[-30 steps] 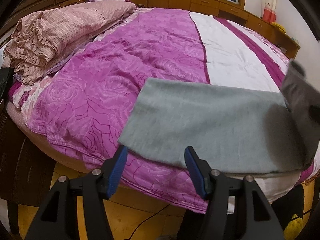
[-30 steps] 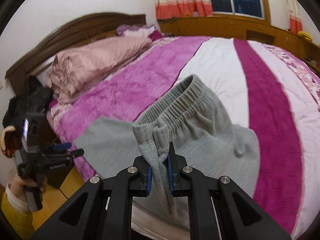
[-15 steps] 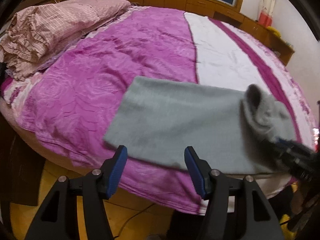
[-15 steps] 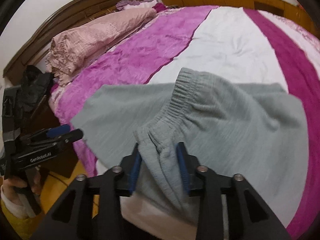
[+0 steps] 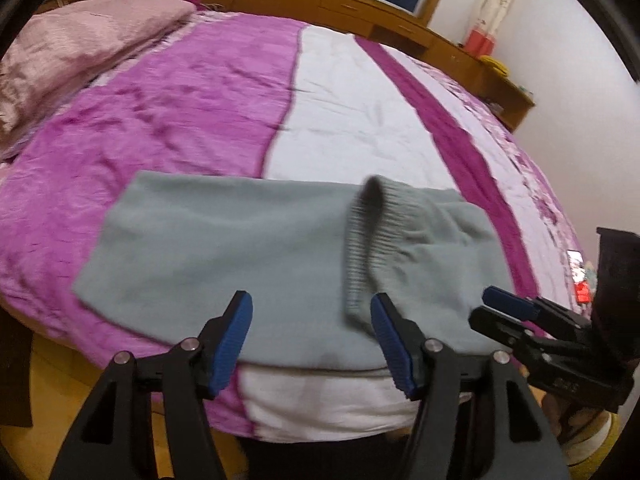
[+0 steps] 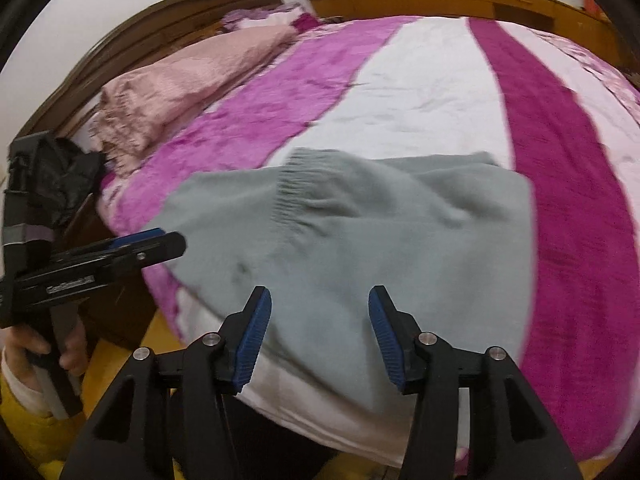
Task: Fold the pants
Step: 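Lay the waistband down on the folded pants and open the right gripper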
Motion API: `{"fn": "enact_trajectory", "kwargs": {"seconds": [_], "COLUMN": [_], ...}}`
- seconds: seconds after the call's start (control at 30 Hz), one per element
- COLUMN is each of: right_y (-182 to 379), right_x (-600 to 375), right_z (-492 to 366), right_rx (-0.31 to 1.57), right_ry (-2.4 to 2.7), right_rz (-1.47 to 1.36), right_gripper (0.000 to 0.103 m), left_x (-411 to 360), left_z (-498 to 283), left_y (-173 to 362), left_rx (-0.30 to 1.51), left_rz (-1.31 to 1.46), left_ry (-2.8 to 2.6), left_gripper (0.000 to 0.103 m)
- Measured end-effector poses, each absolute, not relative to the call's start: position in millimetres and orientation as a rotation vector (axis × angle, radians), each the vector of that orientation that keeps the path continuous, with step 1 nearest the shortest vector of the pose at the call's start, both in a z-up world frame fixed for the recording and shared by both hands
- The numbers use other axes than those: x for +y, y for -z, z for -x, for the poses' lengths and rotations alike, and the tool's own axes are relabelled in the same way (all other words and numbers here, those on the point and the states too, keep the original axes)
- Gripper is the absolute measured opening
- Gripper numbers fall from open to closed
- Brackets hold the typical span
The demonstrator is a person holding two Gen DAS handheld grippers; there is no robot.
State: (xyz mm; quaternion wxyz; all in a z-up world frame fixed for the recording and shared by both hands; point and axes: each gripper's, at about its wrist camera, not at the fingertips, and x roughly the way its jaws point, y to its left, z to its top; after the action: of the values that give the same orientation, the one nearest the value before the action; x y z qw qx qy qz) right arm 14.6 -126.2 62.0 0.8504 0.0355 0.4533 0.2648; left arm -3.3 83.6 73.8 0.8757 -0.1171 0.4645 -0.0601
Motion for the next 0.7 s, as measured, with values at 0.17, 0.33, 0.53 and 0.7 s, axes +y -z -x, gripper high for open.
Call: {"fn": "enact_trajectory", "kwargs": {"seconds": [0.17,0.33,0.53,0.7], "right_y": [-58.7,-65.7,-75.0,-74.6], "right_x": [-152.0,-157.3,-129.9,-99.9], "right_z": [-22.6,-40.0,-69.7,-104.0], "right_rx": [0.96,0.968,0.969,0.988], "right_ry": [-0.483,-0.476,-0.549,-0.616], "right_rz": [-0.07,0.0,0.123,0.145], "right_gripper": [0.045,0.045,0.046,0.046], "left_x": [50.9,36.6,40.7,42.7], "left_z": [-11.2,-24.3,-30.2,-32.9], "left_y": [-64.7,-44.6,-25.6,-22.9], "left_rx": [0.993,1.037,1.075,1.069], "left_rz": [0.21,0.203,0.291,0.323], "left_ry": [0.176,0.139,0.086,0.065], "left_gripper": [0.068,0.068,0.068,0.068]}}
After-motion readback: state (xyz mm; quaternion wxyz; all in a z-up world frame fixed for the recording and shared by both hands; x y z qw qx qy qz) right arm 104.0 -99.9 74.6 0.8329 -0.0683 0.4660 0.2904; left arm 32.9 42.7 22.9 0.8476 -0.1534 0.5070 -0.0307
